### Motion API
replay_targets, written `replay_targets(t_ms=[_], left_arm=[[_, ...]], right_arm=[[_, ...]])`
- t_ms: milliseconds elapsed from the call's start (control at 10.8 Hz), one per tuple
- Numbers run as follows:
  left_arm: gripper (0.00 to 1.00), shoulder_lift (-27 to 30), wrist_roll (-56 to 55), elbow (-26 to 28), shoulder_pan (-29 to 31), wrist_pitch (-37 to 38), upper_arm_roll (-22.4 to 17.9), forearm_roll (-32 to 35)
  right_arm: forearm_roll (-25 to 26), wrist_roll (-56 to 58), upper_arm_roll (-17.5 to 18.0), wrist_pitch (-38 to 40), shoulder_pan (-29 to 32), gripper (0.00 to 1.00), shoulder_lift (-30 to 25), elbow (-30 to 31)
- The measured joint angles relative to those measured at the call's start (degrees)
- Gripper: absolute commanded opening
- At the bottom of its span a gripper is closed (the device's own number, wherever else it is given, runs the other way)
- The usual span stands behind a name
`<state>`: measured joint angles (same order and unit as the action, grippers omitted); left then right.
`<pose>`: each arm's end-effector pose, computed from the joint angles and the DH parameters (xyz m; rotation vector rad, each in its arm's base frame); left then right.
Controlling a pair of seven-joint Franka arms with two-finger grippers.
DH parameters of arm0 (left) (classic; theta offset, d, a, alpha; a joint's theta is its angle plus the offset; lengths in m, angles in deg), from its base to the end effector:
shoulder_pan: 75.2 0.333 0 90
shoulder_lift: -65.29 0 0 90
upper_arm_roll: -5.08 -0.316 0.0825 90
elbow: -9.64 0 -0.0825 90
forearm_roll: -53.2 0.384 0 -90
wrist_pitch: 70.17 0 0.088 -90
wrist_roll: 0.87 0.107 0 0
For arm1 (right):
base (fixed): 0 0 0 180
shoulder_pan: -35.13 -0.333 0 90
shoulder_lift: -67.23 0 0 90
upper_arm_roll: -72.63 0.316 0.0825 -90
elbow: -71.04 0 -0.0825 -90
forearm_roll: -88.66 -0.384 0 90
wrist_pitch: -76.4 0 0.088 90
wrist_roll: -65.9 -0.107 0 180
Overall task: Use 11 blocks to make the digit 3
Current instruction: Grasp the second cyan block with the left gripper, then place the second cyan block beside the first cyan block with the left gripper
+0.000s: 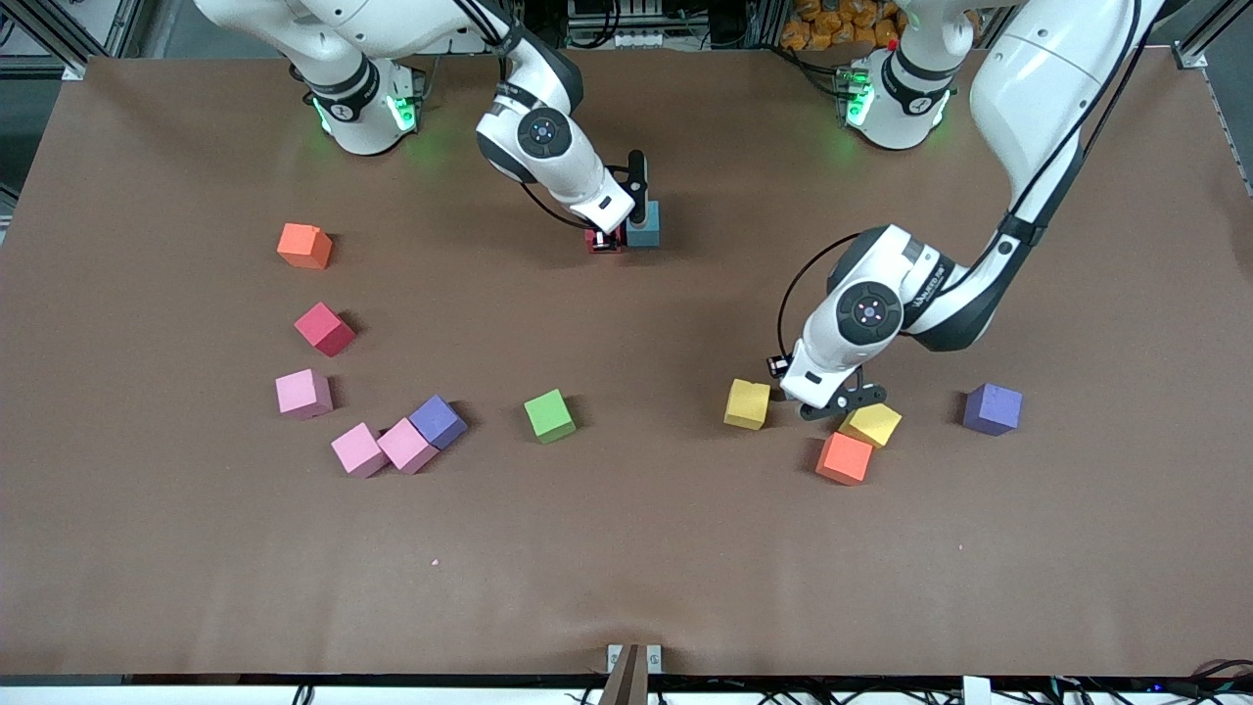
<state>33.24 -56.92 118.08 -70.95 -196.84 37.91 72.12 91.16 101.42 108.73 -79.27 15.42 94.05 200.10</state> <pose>0.5535 -0.2708 0.2364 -3.0459 -0.4788 0.1956 0.3020 0.4596 0.2026 -2.0393 -2.0367 -0.0624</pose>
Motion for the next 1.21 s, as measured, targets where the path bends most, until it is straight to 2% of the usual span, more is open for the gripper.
replay_targets(t_ms=[278,743,1207], left_arm=[[0.51,2.65,-12.56,1.89,1.29,0.01,2.82,-1.55],[0.50,7.99,-23.33,7.46,17.37,0.02,16.65,-5.62],[0.51,8.17,-42.12,9.70,18.97,0.01,21.34,-5.71]], right_arm=[[0.16,0.03,0.01,0.00,0.00,0.26,0.06,0.03],[0.43,0.11,0.27,-0.02,-0.20,0.26,0.13,0.19],[0.64,0.11,0.97,-0.04,-0.26,0.26,0.14,0.32]])
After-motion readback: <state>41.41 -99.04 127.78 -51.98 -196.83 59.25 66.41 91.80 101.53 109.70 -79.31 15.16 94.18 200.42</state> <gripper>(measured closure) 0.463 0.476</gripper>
